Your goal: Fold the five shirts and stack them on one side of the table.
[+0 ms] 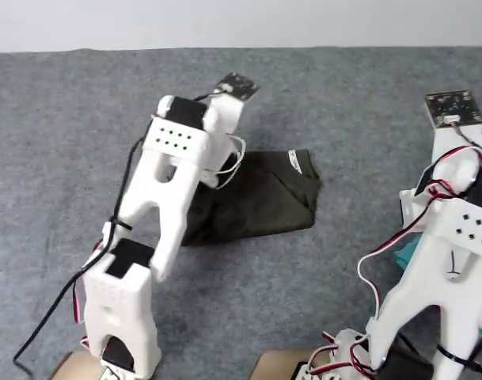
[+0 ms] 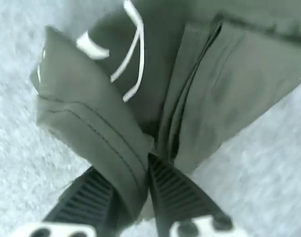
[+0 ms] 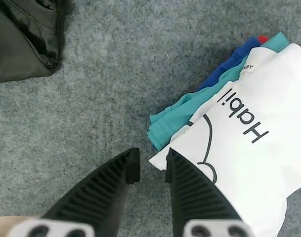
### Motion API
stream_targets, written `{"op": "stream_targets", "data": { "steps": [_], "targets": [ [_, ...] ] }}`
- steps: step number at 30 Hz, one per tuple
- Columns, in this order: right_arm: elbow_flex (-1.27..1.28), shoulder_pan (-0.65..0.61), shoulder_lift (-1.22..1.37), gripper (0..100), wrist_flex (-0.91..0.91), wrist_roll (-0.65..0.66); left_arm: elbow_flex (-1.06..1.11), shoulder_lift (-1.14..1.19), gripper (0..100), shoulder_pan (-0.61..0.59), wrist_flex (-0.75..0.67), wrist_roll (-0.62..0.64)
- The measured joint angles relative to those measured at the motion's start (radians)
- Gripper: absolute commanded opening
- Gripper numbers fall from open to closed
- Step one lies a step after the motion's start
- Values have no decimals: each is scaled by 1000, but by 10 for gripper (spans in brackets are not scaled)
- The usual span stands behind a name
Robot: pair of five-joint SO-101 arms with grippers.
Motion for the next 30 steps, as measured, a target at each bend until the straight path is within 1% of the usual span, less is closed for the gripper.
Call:
{"op": "stream_targets", "data": {
  "steps": [4, 10, 22, 30],
  "targets": [
    [0, 0, 0, 101, 0, 0, -138, 104, 2, 46, 0, 48],
    [0, 0, 0, 101, 0, 0, -298, 221, 2, 100, 0, 55],
    [0, 0, 0, 101, 0, 0, -325, 232, 2, 192, 2, 55],
    [11, 0, 0, 101, 0, 0, -382, 241, 3, 198, 2, 55]
  ]
}}
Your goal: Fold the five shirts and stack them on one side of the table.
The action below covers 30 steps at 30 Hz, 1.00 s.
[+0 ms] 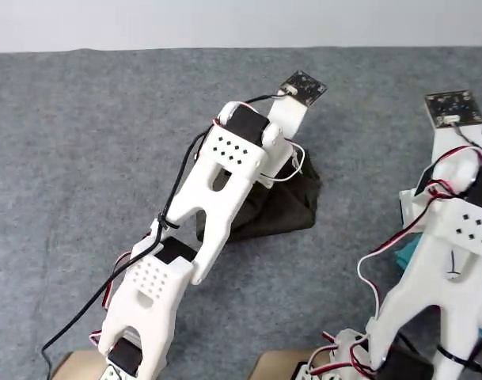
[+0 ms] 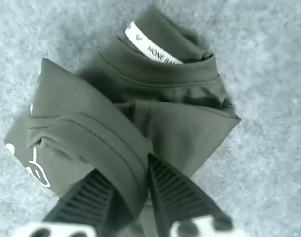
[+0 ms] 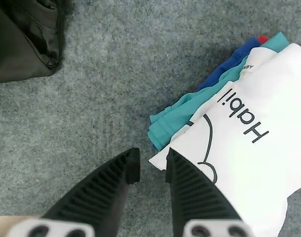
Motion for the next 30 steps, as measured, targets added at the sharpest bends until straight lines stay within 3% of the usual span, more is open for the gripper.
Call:
{"op": "stream_targets", "data": {
  "steps": [9, 18, 26, 30],
  "targets": [
    [52, 0, 0, 101, 0, 0, -29, 0, 12, 21, 0, 0],
    [52, 0, 0, 101, 0, 0, -38, 0, 193, 25, 0, 48],
    [52, 0, 0, 101, 0, 0, -192, 0, 196, 49, 0, 68],
    [52, 0, 0, 101, 0, 0, -253, 0, 186, -17, 0, 68]
  ]
}}
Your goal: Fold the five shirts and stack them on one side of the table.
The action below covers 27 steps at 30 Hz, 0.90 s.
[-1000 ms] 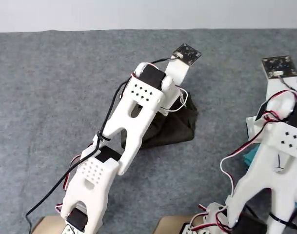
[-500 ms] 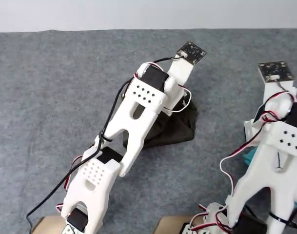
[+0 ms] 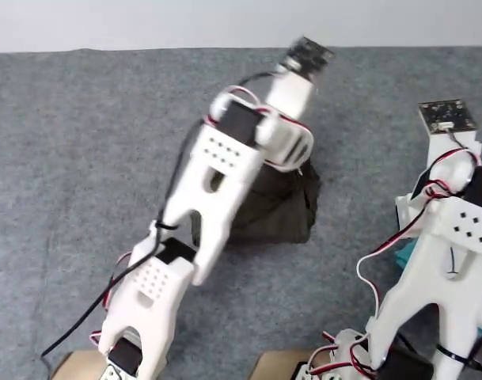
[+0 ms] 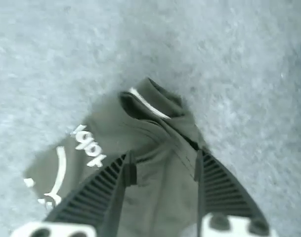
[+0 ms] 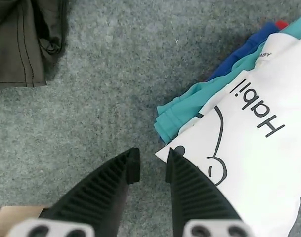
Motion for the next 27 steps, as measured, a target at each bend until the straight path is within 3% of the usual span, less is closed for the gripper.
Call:
{"op": "stream_targets", "data": {
  "steps": [5, 9, 15, 17, 19, 27],
  "targets": [
    [0, -18, 0, 101, 0, 0, -15, -75, 87, -181, 2, 0],
    [0, -117, 0, 101, 0, -31, 5, -226, 5, -316, 2, 0],
    [0, -347, 0, 95, -81, -204, 198, -454, 2, -520, 3, -34],
    [0, -411, 17, 46, -138, -242, 290, -531, 2, -594, 3, -51],
    [0, -468, 64, 6, -190, -262, 385, -598, 2, -666, 3, -71],
    [-152, -683, 370, 10, -311, -322, 729, -855, 2, -914, 3, -169]
  ]
}}
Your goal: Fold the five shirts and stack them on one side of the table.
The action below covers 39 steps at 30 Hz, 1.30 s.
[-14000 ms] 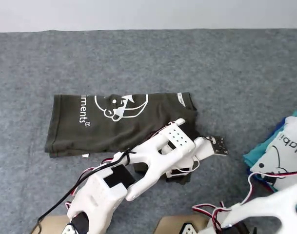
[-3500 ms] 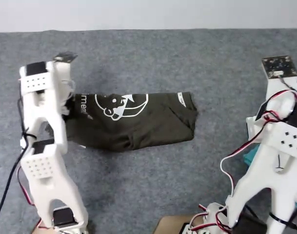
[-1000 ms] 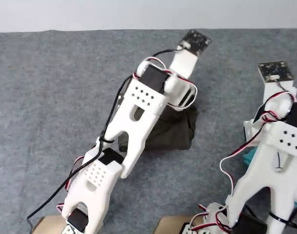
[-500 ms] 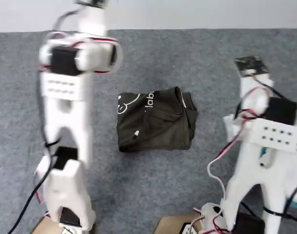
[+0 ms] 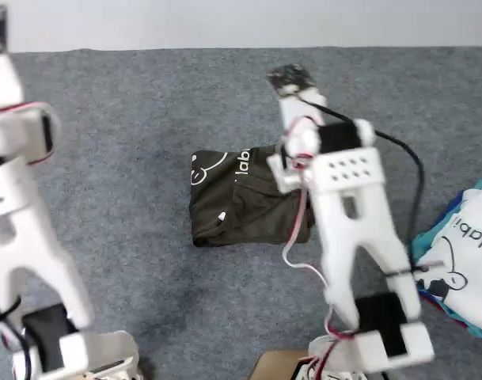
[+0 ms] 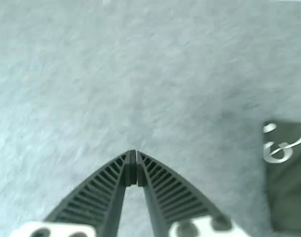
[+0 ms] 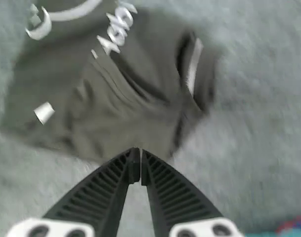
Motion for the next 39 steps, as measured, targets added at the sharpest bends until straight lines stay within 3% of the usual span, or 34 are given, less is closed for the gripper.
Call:
{"op": "stream_targets", "data": {
  "steps": [9, 17, 24, 31, 39],
  "targets": [
    [-299, -120, 462, 10, -92, -34, 207, -170, 2, -175, 0, -61],
    [-442, -133, 717, 10, -92, -9, 272, -262, 2, -265, 0, -68],
    [-443, -123, 760, 10, 95, 98, 359, -353, 2, -270, 0, -68],
    [-443, -11, 760, 10, 305, 155, 388, -374, 2, -270, 0, -68],
    [-419, 110, 652, 10, 310, 180, 388, -376, 2, -270, 0, -68]
  ]
}}
